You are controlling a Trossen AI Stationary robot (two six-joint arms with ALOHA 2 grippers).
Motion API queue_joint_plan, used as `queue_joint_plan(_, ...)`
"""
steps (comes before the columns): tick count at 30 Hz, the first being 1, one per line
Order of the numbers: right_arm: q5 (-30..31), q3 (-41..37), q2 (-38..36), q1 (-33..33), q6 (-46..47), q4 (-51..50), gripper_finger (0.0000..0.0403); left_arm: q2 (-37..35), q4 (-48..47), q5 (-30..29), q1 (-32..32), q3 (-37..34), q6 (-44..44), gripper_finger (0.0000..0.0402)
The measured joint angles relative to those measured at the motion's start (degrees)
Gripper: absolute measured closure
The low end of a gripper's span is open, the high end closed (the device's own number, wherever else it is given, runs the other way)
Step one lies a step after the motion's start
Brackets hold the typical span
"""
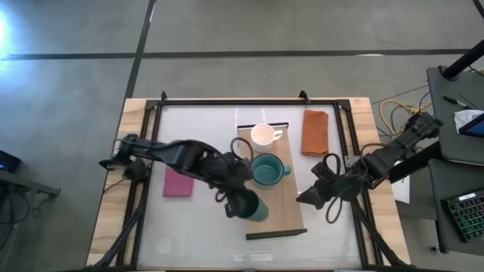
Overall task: Stack small to large cups/mugs on shelf
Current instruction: Put the blue cup on the shelf
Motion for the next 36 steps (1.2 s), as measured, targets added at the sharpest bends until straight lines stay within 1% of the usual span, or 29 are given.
queue_joint_plan(3, 1.0, 2.6, 0.3, 0.2, -3.0, -0.1, 0.0216, 3.1, 0.8, 0.1, 0.0, 2.2, 5.6, 0.0402)
queue_joint_plan(8, 1.9, 6.2, 3.2, 0.2, -7.0, -0.8, 0.0230, 5.9, 5.8, 0.0, 0.5, 3.0, 10.1, 0.0402)
queue_joint_plan(13, 1.5, 9.9, 7.4, 0.2, -10.4, -2.4, 0.0271, 7.5, 7.0, -0.2, 1.4, 3.3, 12.7, 0.0402)
queue_joint_plan(19, 1.5, 15.4, 11.3, 0.4, -10.8, -10.9, 0.0327, 7.7, 7.0, 0.0, 2.5, 3.3, 13.1, 0.0402)
queue_joint_plan(21, 1.5, 16.5, 12.0, 0.7, -10.8, -12.0, 0.0342, 7.7, 7.0, 0.1, 2.8, 3.3, 13.1, 0.0402)
queue_joint_plan(26, 1.3, 17.6, 13.6, 1.8, -10.5, -11.5, 0.0378, 7.7, 7.2, 0.5, 3.5, 2.9, 12.9, 0.0402)
queue_joint_plan(28, 1.3, 17.3, 14.0, 2.0, -10.4, -9.6, 0.0389, 7.8, 7.2, 0.9, 3.6, 2.5, 12.7, 0.0402)
queue_joint_plan(32, 1.7, 15.7, 15.0, 2.1, -9.8, -5.5, 0.0394, 7.8, 10.9, 3.1, 3.7, 0.7, 12.7, 0.0402)
queue_joint_plan(36, 1.9, 14.6, 16.6, 2.1, -9.6, -1.8, 0.0394, 7.8, 12.7, 4.0, 3.6, -0.3, 12.7, 0.0401)
